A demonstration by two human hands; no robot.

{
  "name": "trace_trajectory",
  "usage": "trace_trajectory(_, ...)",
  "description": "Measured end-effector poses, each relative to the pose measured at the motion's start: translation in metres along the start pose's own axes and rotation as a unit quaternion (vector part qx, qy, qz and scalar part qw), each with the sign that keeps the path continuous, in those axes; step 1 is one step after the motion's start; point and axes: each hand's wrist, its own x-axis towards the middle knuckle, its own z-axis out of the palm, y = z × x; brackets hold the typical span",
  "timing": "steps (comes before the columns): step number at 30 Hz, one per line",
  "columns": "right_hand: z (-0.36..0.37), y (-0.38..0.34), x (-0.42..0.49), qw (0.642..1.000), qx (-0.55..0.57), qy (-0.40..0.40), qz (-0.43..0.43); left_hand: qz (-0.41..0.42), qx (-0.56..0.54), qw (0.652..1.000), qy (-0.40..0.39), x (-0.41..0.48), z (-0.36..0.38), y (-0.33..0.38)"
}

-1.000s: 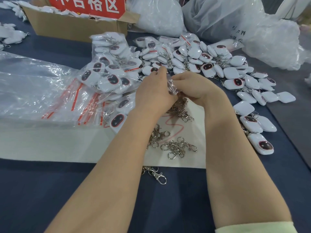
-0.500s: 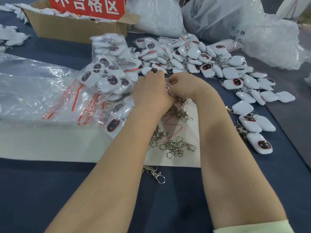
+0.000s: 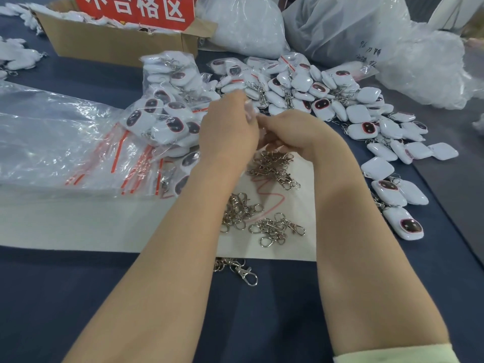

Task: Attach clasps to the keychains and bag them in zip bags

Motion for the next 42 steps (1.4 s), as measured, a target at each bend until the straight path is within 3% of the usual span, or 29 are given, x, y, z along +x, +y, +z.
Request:
trace_trajectory(4,-0.008,-0.009,-0.008,0.983,0.18,0.016,-0.032,0.048,-0.113,0.991,0.045,0.004,-0.01,0.009)
trace_trajectory(8,-0.02,-0.018,-0.016,0.97,0.226,0.046,-0.079,0.081,-0.2,0.972,0.089,0.002,-0.016,0.017)
trace_trajectory(13,-0.024,-0.031,-0.027,0.945,0.307,0.004,-0.11,0.092,-0.284,0.947,0.117,-0.003,-0.021,0.025)
trace_trajectory(17,-0.024,-0.044,-0.024,0.922,0.329,0.103,-0.176,0.113,-0.321,0.932,0.123,-0.006,-0.025,0.034)
trace_trajectory(22,-0.017,-0.04,-0.016,0.916,0.274,0.188,-0.227,0.033,-0.333,0.942,-0.007,-0.001,-0.018,0.024)
trace_trajectory(27,-0.02,-0.038,-0.014,0.847,0.472,0.089,-0.228,0.01,-0.425,0.897,-0.125,-0.003,-0.019,0.014)
trace_trajectory(31,-0.015,-0.032,-0.01,0.818,0.543,0.063,-0.18,0.012,-0.388,0.914,-0.121,-0.003,-0.012,0.011)
trace_trajectory(33,-0.014,-0.033,-0.011,0.844,0.507,0.066,-0.162,0.005,-0.351,0.934,-0.067,-0.002,-0.008,0.009)
trace_trajectory(37,-0.016,-0.038,-0.019,0.921,0.365,0.068,-0.122,-0.033,-0.375,0.926,0.032,0.0,-0.002,0.008)
trace_trajectory(40,-0.024,-0.044,-0.033,0.976,0.158,0.006,-0.153,-0.052,-0.376,0.919,0.107,-0.001,-0.003,0.012)
trace_trajectory(42,-0.022,-0.052,-0.04,0.985,-0.003,-0.021,-0.174,-0.03,-0.391,0.906,0.162,-0.003,-0.005,0.015)
